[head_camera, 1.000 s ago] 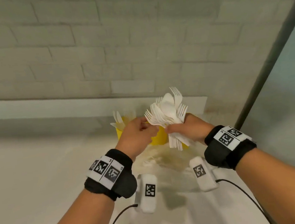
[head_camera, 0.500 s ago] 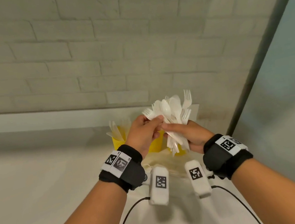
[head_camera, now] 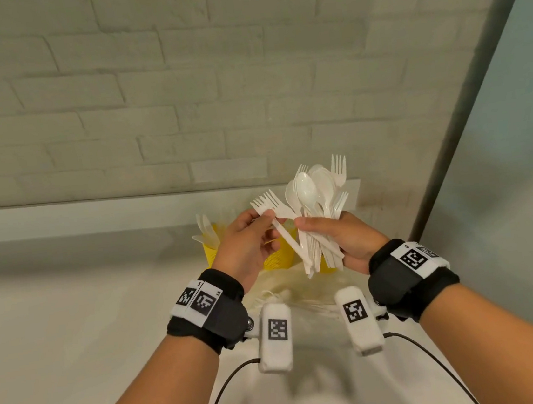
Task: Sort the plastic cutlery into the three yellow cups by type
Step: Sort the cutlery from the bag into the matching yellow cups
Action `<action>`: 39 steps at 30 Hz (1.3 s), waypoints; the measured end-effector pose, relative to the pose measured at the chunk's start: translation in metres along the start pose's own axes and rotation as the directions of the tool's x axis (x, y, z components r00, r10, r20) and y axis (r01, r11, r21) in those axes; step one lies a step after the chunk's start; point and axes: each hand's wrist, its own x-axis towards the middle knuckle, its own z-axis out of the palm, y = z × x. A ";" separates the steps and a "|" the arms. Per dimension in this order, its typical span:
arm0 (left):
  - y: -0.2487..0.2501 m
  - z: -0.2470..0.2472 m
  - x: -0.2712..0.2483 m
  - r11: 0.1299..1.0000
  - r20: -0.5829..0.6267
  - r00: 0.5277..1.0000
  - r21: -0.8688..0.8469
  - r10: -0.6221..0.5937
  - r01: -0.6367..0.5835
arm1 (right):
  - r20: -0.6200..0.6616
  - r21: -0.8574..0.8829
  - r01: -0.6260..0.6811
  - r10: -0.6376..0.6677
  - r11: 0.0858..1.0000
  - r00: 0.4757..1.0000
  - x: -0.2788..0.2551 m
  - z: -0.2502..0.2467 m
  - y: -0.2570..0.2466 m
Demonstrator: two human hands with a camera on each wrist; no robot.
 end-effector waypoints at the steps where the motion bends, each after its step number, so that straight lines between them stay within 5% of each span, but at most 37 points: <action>1: -0.001 -0.003 0.001 1.000 -0.012 1.000 0.011 -0.011 0.011 | -0.016 0.007 -0.004 0.005 1.000 1.000 0.000 0.000 0.001; 6: -0.003 -0.006 0.001 0.995 -0.043 0.995 -0.027 -0.096 0.095 | -0.016 0.060 -0.029 0.030 0.998 0.999 0.001 0.000 0.007; 10: -0.006 0.004 -0.003 0.982 0.105 0.977 0.036 -0.186 0.183 | 0.028 0.062 -0.044 0.042 0.997 0.999 -0.001 0.007 0.012; 18: -0.014 0.007 -0.003 0.993 0.190 0.976 0.064 -0.107 0.097 | 0.083 0.079 -0.066 0.060 0.995 0.995 -0.006 0.001 0.016; 27: 0.005 -0.020 0.011 0.996 0.021 1.000 0.090 -0.010 0.008 | -0.127 0.054 -0.088 0.094 0.995 0.987 -0.007 -0.016 0.019; 33: 0.036 0.001 0.050 0.815 0.011 0.969 0.539 0.248 -0.215 | -0.168 0.009 -0.055 0.056 0.998 0.984 -0.008 -0.015 0.007; 36: 0.035 0.017 0.084 0.708 0.018 0.968 0.679 0.251 -0.196 | -0.108 0.014 -0.041 0.043 0.999 0.993 -0.010 -0.015 0.003; 39: 0.016 0.019 0.117 0.512 0.003 0.978 0.852 0.208 -0.112 | -0.057 0.003 -0.022 0.022 1.000 0.998 -0.011 -0.017 0.000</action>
